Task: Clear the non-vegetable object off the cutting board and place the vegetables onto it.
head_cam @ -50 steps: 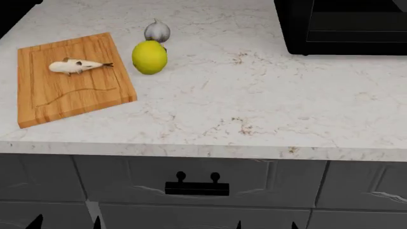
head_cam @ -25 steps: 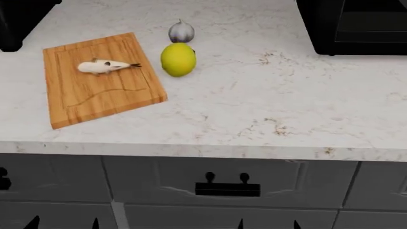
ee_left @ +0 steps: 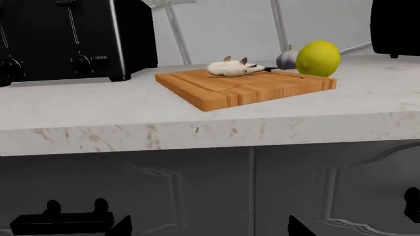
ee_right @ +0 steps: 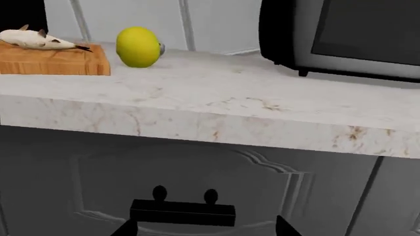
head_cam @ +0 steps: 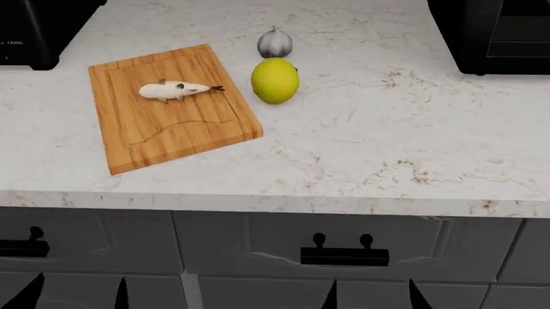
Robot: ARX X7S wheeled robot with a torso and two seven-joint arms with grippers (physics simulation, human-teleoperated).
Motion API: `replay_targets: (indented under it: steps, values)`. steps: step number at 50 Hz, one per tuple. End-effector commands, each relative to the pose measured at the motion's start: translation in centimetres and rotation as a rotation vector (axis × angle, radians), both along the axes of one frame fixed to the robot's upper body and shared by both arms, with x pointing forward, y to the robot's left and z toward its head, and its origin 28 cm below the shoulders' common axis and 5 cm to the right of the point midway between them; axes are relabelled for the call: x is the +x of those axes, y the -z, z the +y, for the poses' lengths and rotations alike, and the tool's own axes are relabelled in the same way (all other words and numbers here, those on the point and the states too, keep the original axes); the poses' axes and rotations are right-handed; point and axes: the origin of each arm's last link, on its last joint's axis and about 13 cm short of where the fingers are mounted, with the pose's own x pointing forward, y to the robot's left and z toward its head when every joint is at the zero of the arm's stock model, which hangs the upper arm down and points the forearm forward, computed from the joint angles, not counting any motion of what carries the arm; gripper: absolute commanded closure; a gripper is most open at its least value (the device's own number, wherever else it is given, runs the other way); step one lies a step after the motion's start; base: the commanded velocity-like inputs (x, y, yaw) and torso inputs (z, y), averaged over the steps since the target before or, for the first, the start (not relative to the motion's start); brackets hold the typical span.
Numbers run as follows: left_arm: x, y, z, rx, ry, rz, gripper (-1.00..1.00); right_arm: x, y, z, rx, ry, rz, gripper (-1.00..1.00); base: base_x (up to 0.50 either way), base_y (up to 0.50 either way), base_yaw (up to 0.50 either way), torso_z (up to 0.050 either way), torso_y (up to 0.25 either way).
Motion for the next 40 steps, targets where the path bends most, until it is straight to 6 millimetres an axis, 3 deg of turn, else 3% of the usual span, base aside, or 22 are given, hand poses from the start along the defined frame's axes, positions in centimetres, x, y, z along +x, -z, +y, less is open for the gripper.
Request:
replay_targets:
  steps: [1,12,24,31,37,40]
  values:
    - [0.1,-4.0,0.2,0.015,0.009,0.031,-1.00,0.1,-5.3,-0.8,-0.099,0.027,-0.032,-1.00,0.00,0.00,0.00,0.000,0.000]
    - [1.1,-8.8,0.7,0.072,0.010,0.024,-1.00,0.5,-11.1,-2.1,-0.134,0.047,-0.085,-1.00,0.00,0.00,0.00,0.000,0.000]
    - [3.2,-12.7,0.7,0.180,0.028,0.036,-1.00,1.6,-15.7,-3.6,-0.072,0.002,-0.111,-1.00,0.00,0.00,0.00,0.000,0.000]
    - [4.2,-16.4,1.1,0.128,0.070,0.032,-1.00,3.1,-18.5,-4.3,-0.166,0.007,-0.105,-1.00,0.00,0.00,0.00,0.000,0.000]
    - [5.5,-18.1,1.6,0.121,0.077,0.052,-1.00,3.9,-21.4,-4.6,-0.164,-0.017,-0.076,-1.00,0.00,0.00,0.00,0.000,0.000]
    - [5.9,-18.8,1.6,0.107,0.095,0.065,-1.00,4.4,-21.9,-4.8,-0.158,-0.023,-0.055,-1.00,0.00,0.00,0.00,0.000,0.000]
